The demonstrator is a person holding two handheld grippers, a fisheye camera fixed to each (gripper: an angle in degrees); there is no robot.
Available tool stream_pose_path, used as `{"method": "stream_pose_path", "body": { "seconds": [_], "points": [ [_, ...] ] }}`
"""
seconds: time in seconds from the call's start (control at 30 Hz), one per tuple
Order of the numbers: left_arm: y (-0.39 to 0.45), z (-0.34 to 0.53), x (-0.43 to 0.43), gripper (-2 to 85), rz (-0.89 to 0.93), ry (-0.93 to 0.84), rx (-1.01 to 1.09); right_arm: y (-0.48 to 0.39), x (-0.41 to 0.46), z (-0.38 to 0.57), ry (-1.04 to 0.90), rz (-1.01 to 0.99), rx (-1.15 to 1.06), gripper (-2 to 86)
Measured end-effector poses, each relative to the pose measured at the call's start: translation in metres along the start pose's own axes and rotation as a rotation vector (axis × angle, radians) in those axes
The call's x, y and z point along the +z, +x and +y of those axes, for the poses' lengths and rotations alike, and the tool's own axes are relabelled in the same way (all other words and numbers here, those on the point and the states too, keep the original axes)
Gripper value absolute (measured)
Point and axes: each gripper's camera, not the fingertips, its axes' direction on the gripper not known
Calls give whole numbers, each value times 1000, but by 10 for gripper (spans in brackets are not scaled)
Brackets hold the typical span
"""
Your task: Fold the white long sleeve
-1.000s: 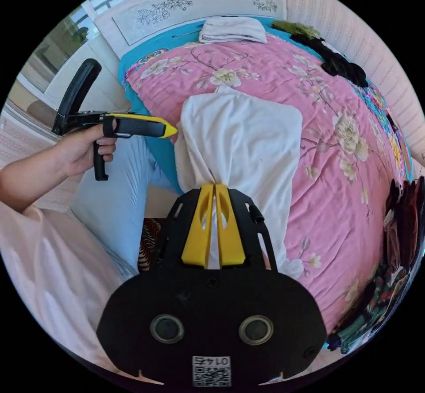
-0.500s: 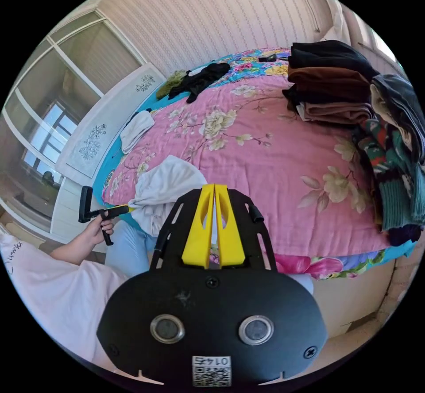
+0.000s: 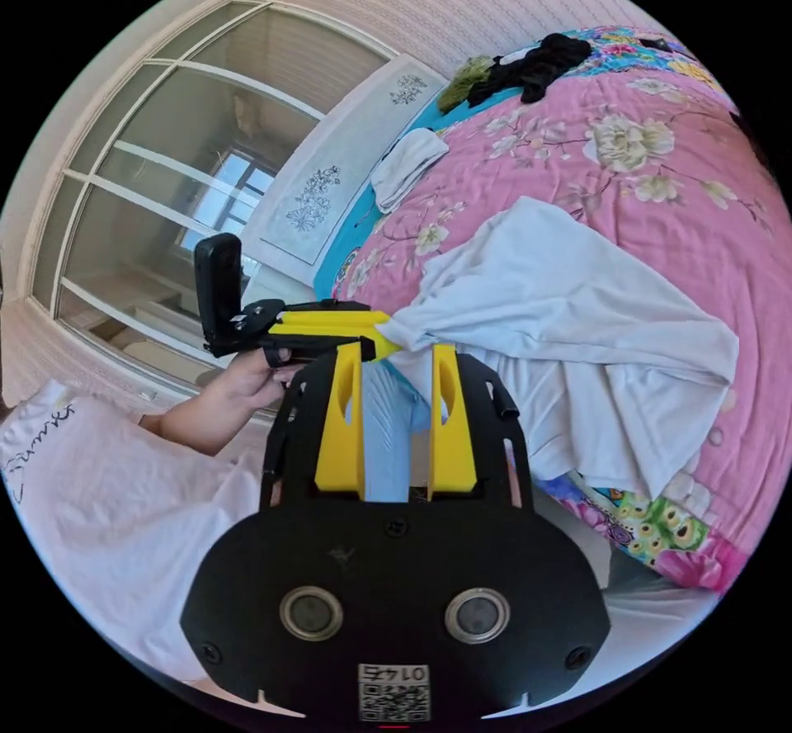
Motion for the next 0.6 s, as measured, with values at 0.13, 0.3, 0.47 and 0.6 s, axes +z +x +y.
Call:
{"method": "stream_pose_path", "body": {
  "seconds": [0.13, 0.3, 0.47, 0.6],
  "points": [
    [-23, 23, 3, 6, 151, -2, -82, 34, -12, 5, 40, 29, 110, 15],
    [-44, 51, 1, -4, 189, 17, -216, 64, -56, 17, 77, 81, 121, 1],
    [-59, 63, 0, 7, 176, 30, -318, 94, -135, 36, 308, 119, 188, -2],
    [-47, 54, 9, 65, 150, 51, -264, 126, -182, 50, 436, 208, 310, 1]
  ]
}}
